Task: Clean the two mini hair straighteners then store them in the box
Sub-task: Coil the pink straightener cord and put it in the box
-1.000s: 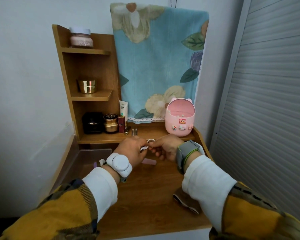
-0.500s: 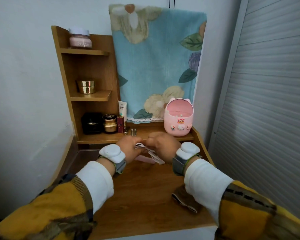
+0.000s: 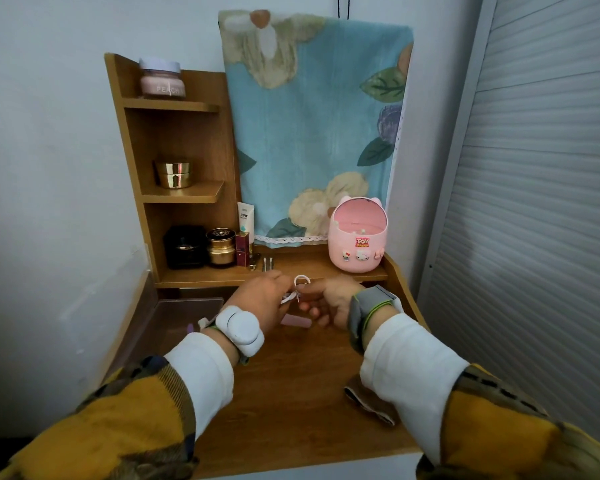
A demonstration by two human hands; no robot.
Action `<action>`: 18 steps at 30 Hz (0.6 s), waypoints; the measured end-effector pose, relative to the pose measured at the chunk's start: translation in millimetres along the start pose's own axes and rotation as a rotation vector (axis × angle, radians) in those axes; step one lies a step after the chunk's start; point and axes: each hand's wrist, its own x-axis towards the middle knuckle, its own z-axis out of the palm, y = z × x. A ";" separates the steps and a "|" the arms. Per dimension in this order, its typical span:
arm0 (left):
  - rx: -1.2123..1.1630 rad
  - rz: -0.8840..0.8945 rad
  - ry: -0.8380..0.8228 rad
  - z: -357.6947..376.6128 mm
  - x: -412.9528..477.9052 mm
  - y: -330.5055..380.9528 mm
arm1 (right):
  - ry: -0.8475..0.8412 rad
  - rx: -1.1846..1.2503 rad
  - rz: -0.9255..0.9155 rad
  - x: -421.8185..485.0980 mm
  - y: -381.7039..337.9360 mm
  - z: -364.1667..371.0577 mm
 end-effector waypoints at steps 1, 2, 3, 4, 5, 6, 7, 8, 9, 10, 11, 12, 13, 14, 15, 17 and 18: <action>-0.001 -0.001 0.006 0.0 0.3 0.7 | 0.009 0.039 -0.019 -0.7 -0.3 0.5; -0.005 -0.005 0.010 0.1 0.8 0.9 | 0.022 0.051 -0.035 -1.5 -0.7 1.8; -0.013 -0.013 0.011 -0.1 1.1 0.7 | 0.035 0.032 -0.052 -3.7 -1.1 2.8; -0.022 -0.020 0.010 -0.5 1.3 0.1 | 0.051 -0.011 -0.074 -5.6 -1.3 3.9; -0.028 -0.023 0.005 -0.4 1.2 -1.0 | 0.073 -0.075 -0.114 -5.5 -1.0 3.6; -0.035 -0.022 0.002 -0.4 1.4 -1.5 | 0.103 -0.164 -0.186 -4.6 -0.9 3.5; -0.046 -0.022 -0.002 -0.4 1.4 -2.2 | 0.139 -0.289 -0.282 -4.4 -0.3 3.9; -0.064 -0.022 -0.004 -0.5 1.6 -2.6 | 0.195 -0.489 -0.402 -3.6 0.2 3.1; -0.094 -0.030 -0.005 -0.3 2.4 -3.3 | 0.262 -0.771 -0.534 -2.9 0.5 1.7; -0.139 -0.046 -0.012 -0.1 3.5 -4.8 | 0.316 -1.082 -0.659 -2.5 1.1 0.3; -0.193 -0.069 -0.022 -0.5 4.7 -6.4 | 0.344 -1.343 -0.768 -2.5 2.2 -0.3; -0.250 -0.095 -0.033 -0.9 5.7 -7.7 | 0.340 -1.501 -0.849 -1.6 4.2 -1.7; -0.297 -0.122 -0.045 -1.2 5.8 -9.4 | 0.324 -1.565 -0.916 -1.1 5.5 -2.0; -0.327 -0.147 -0.047 -1.1 5.7 -10.7 | 0.310 -1.587 -0.961 1.6 8.0 -2.9; -0.340 -0.171 -0.035 -0.3 5.1 -11.6 | 0.309 -1.565 -0.988 4.6 9.9 -4.3; -0.328 -0.197 0.034 0.1 3.2 -10.4 | 0.337 -1.285 -0.903 11.2 11.1 -5.8; -0.289 -0.182 0.073 0.3 3.0 -9.6 | 0.360 -1.047 -0.792 13.2 9.1 -5.6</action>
